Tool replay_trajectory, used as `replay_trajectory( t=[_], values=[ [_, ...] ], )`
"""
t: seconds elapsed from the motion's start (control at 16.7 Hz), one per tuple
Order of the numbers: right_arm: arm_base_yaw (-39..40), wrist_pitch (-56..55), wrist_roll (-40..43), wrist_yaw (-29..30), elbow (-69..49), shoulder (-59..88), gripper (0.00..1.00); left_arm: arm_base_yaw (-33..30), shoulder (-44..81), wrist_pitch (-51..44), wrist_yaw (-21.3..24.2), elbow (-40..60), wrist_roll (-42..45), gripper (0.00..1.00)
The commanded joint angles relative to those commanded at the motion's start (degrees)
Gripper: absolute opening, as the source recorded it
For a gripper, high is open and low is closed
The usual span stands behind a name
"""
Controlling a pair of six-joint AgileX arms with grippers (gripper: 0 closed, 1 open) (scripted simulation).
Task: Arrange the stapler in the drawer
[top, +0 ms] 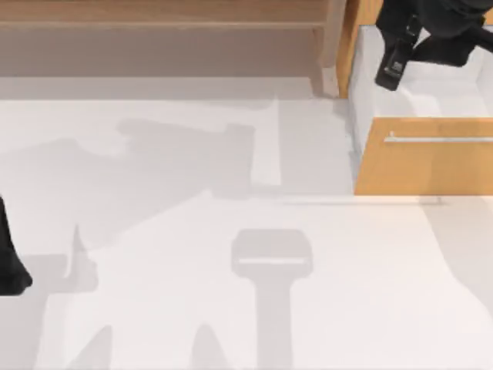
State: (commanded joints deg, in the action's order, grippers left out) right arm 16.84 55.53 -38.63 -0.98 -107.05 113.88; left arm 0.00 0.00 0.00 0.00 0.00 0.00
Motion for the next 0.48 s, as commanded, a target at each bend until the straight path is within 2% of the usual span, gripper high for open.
replay_trajectory(
  t=[0.24, 0.48],
  values=[
    [-7.5, 4.6, 15.2, 0.8, -4.7, 9.8, 0.0, 0.0, 0.0, 0.0, 0.0, 0.0, 0.0, 1.0],
    [-9.8, 8.7, 26.6, -0.4, -7.5, 18.3, 0.0, 0.0, 0.0, 0.0, 0.0, 0.0, 0.0, 1.0]
  ],
)
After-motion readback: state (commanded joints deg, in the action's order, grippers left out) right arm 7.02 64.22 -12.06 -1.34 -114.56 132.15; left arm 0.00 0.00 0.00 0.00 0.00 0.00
